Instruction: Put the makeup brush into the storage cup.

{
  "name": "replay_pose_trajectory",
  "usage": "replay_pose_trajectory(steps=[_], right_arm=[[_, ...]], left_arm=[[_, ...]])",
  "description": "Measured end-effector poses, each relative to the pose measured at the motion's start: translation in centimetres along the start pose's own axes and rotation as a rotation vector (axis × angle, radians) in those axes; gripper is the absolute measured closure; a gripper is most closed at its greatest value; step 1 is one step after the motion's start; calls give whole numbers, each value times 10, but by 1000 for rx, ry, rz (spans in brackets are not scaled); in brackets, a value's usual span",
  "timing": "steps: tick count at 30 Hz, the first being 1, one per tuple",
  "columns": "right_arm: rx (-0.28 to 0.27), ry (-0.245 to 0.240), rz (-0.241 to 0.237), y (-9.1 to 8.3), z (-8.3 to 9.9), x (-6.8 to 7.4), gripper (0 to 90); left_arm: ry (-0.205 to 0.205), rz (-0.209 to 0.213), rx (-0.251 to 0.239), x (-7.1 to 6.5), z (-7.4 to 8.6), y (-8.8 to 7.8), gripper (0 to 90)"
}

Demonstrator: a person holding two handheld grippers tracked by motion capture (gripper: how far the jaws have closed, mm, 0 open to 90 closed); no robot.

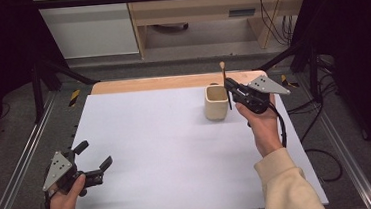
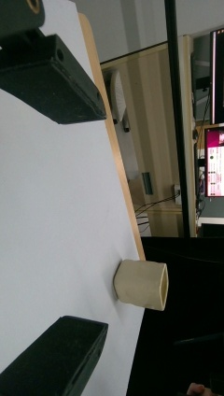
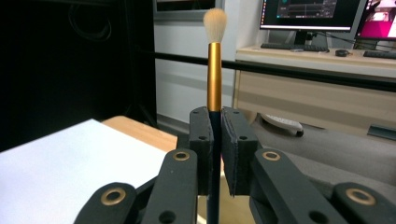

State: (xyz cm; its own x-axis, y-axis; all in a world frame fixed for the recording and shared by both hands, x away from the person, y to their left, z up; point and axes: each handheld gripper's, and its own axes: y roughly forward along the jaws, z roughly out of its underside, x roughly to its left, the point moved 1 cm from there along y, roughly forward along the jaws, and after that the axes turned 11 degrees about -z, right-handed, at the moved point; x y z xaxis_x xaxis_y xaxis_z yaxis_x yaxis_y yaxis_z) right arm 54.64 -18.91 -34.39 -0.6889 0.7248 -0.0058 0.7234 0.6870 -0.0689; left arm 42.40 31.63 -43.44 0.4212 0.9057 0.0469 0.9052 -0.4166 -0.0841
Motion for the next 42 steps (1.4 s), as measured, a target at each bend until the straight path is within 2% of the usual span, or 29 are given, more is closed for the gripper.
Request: replay_pose_trajectory(steps=[5, 10, 16, 20, 23, 29, 34, 42], right_arm=[[-10, 14, 8, 4, 0, -2, 837], [-16, 1, 19, 9, -2, -6, 836], [-34, 6, 26, 12, -1, -9, 837], [-47, 13, 22, 14, 0, -6, 836], [-54, -4, 20, 18, 1, -3, 837], [-60, 0, 29, 22, 4, -6, 837], [-92, 20, 37, 23, 3, -7, 837], [-119, 3, 43, 27, 7, -12, 837]], left_arm=[[-4, -2, -6, 0, 0, 1, 0], [-3, -1, -8, 0, -1, 1, 0], [-1, 1, -5, 0, 0, 2, 0], [0, 0, -5, 1, 0, 2, 0], [1, 0, -5, 1, 0, 2, 0], [0, 1, -6, 1, 0, 2, 0], [-1, 0, -8, 1, -1, 2, 0], [1, 0, -6, 1, -1, 2, 0]])
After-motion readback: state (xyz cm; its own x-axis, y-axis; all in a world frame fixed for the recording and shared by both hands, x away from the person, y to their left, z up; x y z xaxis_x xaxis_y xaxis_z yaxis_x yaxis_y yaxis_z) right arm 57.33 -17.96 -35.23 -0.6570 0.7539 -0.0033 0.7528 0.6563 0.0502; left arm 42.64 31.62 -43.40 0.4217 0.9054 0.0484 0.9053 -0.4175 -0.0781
